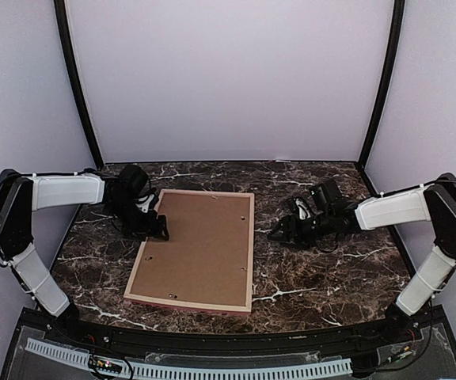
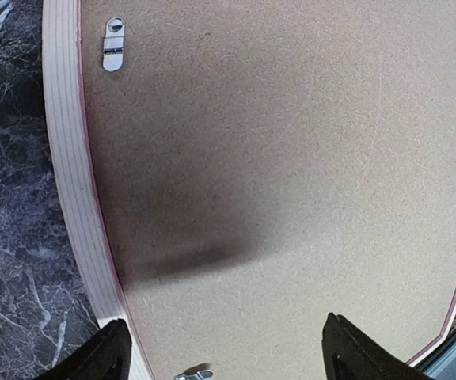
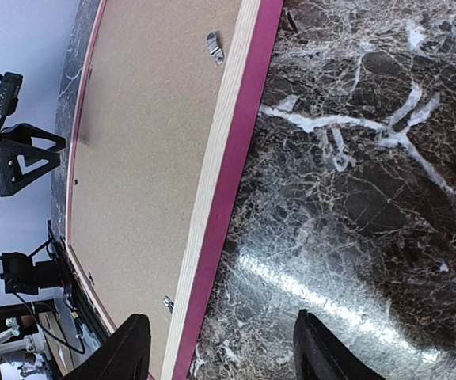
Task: Put the photo into the frame
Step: Place the backboard on the frame body.
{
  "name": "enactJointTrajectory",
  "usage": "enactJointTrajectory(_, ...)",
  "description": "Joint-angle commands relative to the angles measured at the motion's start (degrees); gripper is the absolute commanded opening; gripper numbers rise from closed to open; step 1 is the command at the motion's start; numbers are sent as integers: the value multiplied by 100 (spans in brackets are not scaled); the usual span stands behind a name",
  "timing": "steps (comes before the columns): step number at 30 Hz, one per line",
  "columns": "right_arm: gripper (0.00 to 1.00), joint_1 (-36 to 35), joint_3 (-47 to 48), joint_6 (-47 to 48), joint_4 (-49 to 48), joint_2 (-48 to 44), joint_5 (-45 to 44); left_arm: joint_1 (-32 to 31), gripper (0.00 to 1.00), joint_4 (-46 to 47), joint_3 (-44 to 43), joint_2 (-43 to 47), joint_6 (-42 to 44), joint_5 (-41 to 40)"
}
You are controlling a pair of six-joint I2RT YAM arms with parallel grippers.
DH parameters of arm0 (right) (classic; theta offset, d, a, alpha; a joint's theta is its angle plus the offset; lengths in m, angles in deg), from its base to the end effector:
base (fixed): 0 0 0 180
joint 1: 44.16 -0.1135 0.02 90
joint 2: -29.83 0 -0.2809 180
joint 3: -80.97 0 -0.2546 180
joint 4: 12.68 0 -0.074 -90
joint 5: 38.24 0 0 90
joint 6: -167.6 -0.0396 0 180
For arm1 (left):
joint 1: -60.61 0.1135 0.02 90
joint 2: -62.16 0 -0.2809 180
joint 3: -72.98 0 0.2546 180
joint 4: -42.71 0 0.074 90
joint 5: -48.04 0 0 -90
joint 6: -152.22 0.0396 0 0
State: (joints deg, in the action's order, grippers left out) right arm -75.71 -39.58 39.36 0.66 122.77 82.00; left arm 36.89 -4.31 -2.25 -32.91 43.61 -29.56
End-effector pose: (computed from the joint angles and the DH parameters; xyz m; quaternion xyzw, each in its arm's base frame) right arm 0.2629 0.1848 0.1746 -0.0434 0.9018 0.4021 0.1525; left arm 0.2974 -0.1400 0.2033 0.0651 0.9720 -0.1707 0.1477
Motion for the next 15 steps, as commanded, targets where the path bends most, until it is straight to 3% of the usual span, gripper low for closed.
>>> enactJointTrajectory(1, 63, -27, -46, -30, -225, 81, 74, -36, 86, -166, -124, 223, 18, -58)
enactJointTrajectory(15, 63, -403, 287, 137, 282, 301, -627, 59, 89, 129, -99, 201, 77, -438)
